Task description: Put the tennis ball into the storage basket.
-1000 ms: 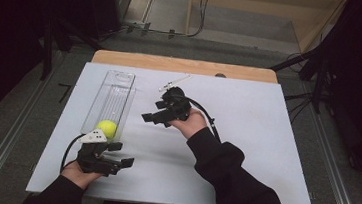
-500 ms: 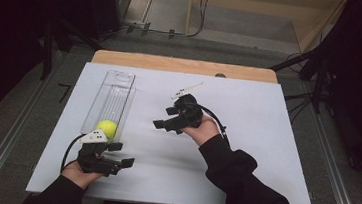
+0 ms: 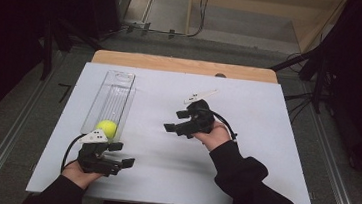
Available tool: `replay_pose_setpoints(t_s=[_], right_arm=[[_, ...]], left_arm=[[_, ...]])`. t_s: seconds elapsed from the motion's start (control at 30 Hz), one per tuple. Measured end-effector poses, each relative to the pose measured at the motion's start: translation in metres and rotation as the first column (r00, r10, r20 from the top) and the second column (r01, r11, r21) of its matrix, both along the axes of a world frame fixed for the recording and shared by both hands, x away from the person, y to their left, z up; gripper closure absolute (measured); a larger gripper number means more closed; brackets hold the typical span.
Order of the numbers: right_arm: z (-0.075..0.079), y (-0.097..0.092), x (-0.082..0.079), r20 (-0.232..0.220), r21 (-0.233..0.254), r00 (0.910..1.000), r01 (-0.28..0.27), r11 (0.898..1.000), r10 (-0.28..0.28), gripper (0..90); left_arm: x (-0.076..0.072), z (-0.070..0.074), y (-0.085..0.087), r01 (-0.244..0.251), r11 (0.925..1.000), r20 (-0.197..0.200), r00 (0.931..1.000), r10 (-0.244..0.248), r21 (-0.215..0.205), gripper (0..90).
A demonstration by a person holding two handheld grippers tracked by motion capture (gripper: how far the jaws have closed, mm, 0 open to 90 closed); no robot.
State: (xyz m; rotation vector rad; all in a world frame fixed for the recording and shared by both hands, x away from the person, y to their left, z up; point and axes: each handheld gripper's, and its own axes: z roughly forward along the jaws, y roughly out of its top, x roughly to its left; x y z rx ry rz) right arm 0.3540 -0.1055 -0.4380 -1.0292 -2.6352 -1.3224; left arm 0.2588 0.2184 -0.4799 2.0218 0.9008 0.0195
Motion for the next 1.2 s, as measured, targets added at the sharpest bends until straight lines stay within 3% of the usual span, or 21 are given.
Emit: replay_pose_setpoints(t_s=[1.2], right_arm=[[-0.012,-0.065,-0.036,0.014,0.009,0.9965,0.082,0.997,-0.082,22.9]], left_arm=[[0.0,0.0,0.0,-0.005,1.0,0.002,1.0,0.005,-0.007,18.9]])
